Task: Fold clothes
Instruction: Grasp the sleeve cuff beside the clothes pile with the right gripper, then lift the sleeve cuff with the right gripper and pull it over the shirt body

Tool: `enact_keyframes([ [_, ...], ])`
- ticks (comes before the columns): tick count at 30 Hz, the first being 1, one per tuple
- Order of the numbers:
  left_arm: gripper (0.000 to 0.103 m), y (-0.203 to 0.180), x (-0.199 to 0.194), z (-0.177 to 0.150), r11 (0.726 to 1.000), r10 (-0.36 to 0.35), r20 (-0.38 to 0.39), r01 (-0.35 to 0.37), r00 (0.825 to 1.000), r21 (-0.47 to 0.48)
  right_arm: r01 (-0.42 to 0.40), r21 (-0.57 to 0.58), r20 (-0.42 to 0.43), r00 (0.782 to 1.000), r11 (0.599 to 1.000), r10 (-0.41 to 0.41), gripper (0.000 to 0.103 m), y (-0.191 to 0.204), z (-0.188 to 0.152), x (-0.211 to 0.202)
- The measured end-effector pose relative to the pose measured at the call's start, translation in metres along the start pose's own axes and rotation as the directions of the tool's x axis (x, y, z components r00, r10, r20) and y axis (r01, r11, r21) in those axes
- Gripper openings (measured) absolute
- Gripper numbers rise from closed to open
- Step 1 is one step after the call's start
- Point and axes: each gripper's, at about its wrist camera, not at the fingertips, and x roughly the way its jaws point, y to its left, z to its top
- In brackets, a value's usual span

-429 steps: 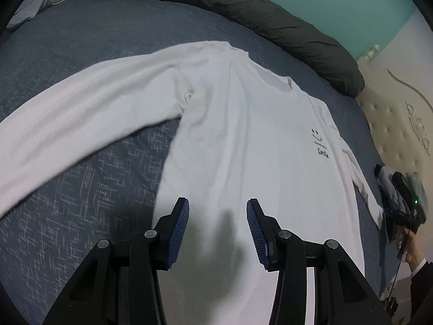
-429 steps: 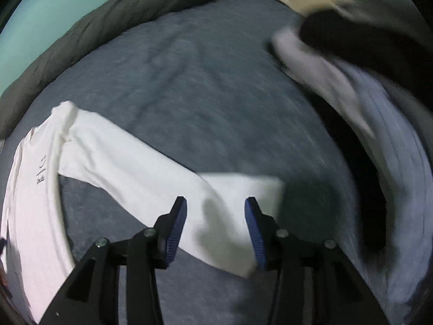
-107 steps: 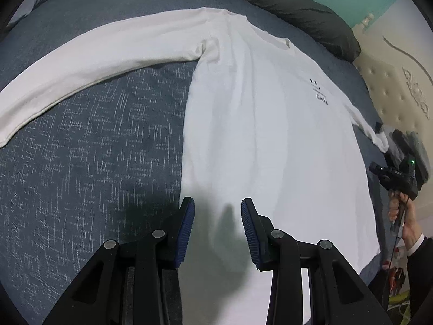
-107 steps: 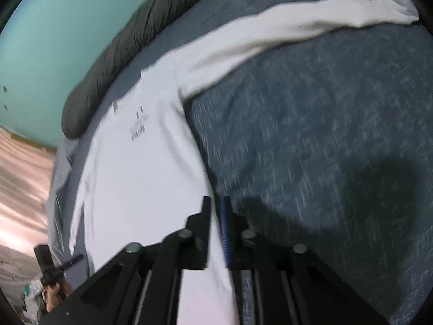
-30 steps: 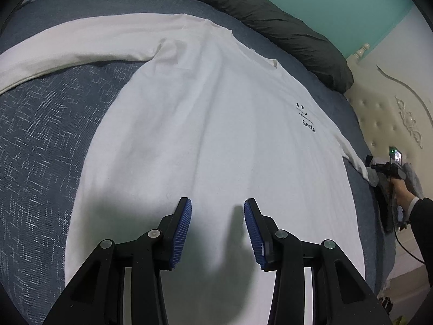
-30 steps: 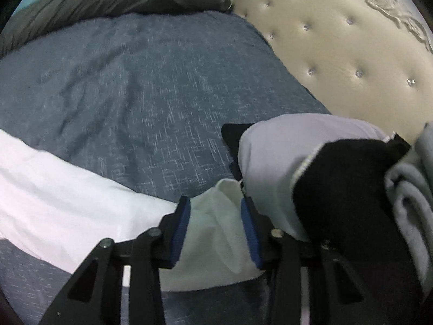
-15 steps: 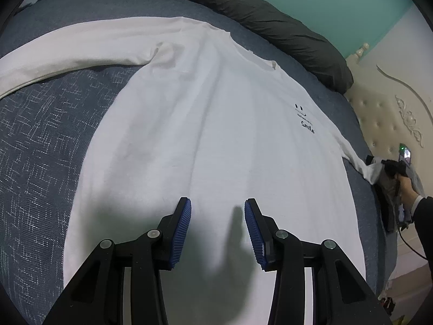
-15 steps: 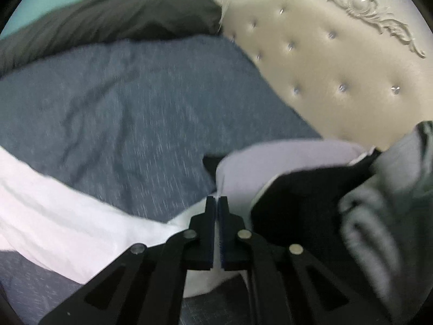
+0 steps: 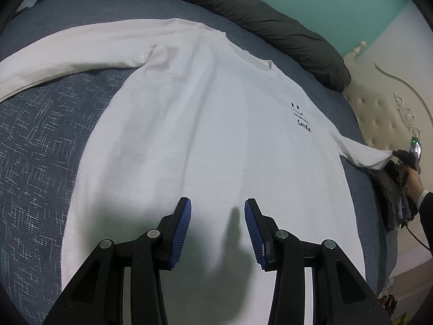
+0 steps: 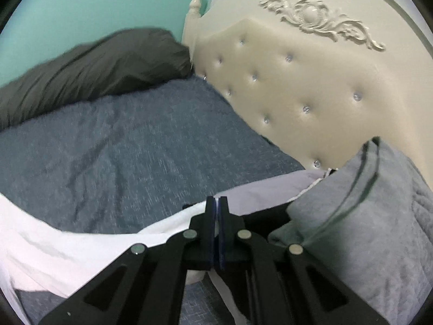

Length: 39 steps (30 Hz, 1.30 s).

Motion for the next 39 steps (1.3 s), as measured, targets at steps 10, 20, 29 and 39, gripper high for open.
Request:
enact_keyframes([
  [10,0.045,-0.008,-0.005,0.001,1.000,-0.020,0.010,0.020,1.000,0.008,-0.019,-0.028,0.105,0.994,0.999,0.022,0.002,-0.003,0.026,-0.049],
  [20,0.045,-0.016,-0.009,0.003,0.999,-0.036,0.021,0.035,0.999,0.020,-0.040,-0.044,0.152,0.987,0.998,0.047,0.002,-0.010,0.052,-0.086],
  [29,0.045,-0.015,-0.014,0.005,0.999,-0.041,0.030,0.041,0.999,0.011,-0.075,-0.049,0.106,0.991,0.996,0.079,0.002,0.003,0.049,-0.093],
  [39,0.045,-0.014,-0.028,0.009,0.999,-0.036,0.053,0.036,0.998,0.003,-0.143,-0.114,0.152,0.975,0.983,0.160,0.002,0.052,0.079,-0.149],
])
